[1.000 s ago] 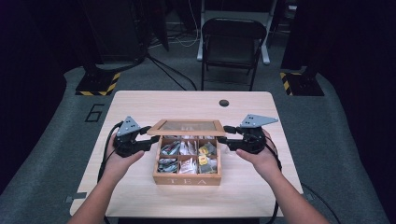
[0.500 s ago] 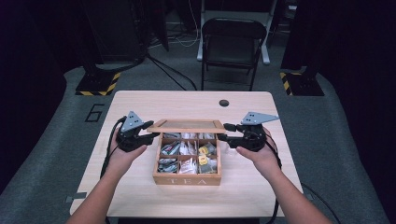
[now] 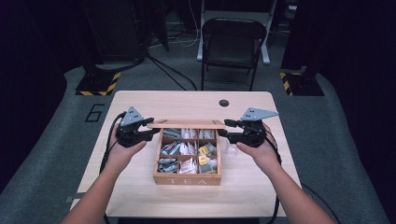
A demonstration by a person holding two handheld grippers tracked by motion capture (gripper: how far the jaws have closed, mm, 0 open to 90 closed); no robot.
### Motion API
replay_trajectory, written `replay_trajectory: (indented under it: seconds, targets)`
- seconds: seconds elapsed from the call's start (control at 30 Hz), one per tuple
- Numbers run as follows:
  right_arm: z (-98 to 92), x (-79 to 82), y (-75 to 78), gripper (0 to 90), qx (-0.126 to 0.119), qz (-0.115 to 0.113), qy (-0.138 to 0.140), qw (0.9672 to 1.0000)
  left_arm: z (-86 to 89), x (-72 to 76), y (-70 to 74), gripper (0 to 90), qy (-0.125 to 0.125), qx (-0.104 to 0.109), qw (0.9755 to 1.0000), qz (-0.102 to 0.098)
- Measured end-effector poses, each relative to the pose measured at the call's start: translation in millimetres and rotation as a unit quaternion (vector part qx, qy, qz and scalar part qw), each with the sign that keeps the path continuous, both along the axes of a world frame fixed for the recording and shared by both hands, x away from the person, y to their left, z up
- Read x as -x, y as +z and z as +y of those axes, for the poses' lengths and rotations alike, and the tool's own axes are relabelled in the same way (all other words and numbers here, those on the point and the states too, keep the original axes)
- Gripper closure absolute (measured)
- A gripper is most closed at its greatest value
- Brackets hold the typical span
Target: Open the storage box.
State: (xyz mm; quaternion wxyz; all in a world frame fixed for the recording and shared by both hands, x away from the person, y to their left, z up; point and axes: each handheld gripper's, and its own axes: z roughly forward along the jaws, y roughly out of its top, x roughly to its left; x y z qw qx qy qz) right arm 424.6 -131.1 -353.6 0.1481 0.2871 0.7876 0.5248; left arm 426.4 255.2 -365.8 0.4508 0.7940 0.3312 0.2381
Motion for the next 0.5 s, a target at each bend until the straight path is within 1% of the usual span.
replay_trajectory:
  seconds: [0.13,0.23,0.27,0.3,0.33,0.43,0.47,0.5]
  targets:
    - [0.4,-4.0,0.6,49.8,0.01,-0.003,-0.001,0.9999,0.4,-2.8,1.7,54.7,0.0,0.004,1.0,0.003]
    - [0.1,-7.1,-0.6,49.6,0.013,-0.003,-0.004,0.9999,0.8,-5.8,3.8,54.7,-0.001,0.008,1.0,0.006]
    - [0.1,-8.4,-1.4,49.4,0.014,-0.003,-0.005,0.9999,0.5,-6.8,4.0,54.7,0.002,0.011,0.9999,0.004]
    - [-0.2,-9.7,-2.3,48.9,0.015,-0.001,-0.003,0.9999,0.9,-7.8,5.0,54.8,0.0,0.01,0.9999,0.006]
    - [-0.3,-12.0,-3.3,48.9,0.018,-0.006,-0.002,0.9998,1.0,-8.7,5.6,54.8,0.0,0.011,0.9999,0.007]
    - [-0.5,-15.8,-5.3,48.9,0.02,-0.002,-0.005,0.9998,0.9,-10.3,6.4,54.8,0.002,0.013,0.9999,0.006]
    - [-0.5,-19.8,-7.0,49.4,0.023,0.002,-0.008,0.9997,0.9,-11.1,6.8,54.8,0.001,0.015,0.9999,0.007]
    - [-0.7,-22.5,-7.9,49.6,0.026,-0.001,-0.007,0.9996,1.2,-12.4,7.7,54.8,0.001,0.014,0.9999,0.008]
